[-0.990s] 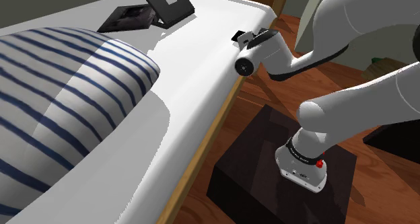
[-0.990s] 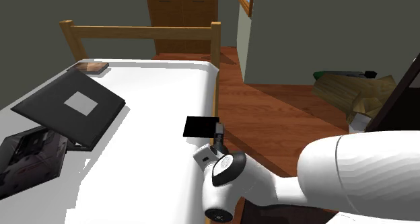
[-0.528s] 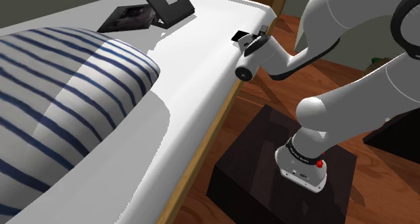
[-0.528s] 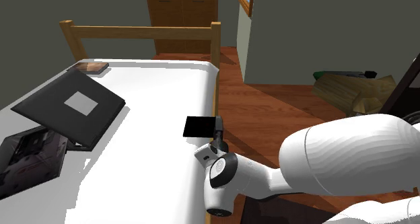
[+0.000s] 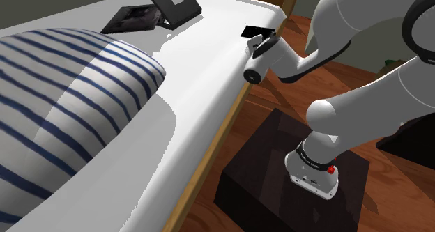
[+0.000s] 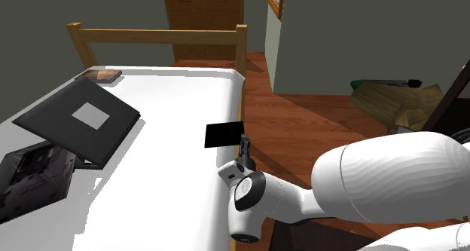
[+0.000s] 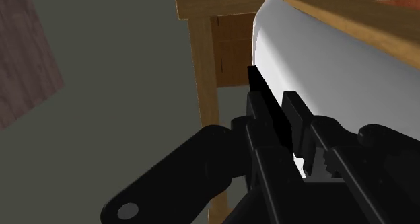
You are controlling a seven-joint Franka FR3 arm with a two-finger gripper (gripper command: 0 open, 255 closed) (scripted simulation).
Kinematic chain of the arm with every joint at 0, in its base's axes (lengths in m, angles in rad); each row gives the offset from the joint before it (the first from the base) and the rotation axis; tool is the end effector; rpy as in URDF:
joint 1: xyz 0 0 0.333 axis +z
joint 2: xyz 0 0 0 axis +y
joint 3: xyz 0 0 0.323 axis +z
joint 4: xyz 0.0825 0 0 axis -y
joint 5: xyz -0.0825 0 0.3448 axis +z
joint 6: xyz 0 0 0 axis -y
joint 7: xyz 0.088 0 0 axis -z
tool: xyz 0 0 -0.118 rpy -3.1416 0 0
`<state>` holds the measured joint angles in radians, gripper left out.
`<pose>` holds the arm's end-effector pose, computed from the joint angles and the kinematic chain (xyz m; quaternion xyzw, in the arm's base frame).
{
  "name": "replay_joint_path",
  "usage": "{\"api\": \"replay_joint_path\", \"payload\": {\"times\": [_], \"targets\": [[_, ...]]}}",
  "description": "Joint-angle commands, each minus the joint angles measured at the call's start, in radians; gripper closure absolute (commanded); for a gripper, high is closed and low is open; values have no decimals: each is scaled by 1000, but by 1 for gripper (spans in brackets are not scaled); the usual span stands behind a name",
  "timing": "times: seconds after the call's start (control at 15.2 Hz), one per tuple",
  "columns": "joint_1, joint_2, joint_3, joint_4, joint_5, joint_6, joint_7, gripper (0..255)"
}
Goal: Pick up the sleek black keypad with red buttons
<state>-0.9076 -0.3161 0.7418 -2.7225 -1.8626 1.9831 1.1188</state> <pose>0.3558 -0.1336 0.3689 0.6928 0.0679 0.1298 0.7061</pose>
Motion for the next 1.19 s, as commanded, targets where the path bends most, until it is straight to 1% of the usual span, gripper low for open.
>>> {"api": "replay_joint_path", "payload": {"times": [0.0,0.13,0.26,0.33,0.4,0.59,1.12], "targets": [[-5,98,2,-7,-65,-53,0,255],[7,81,7,-20,-47,-51,-2,255],[6,63,-4,-38,-56,-38,9,255],[-15,134,35,7,-57,-86,5,255],[-28,110,45,7,-49,-64,-3,255],[-43,43,48,8,-28,-2,-33,255],[-17,-95,-15,19,18,126,-127,255]]}}
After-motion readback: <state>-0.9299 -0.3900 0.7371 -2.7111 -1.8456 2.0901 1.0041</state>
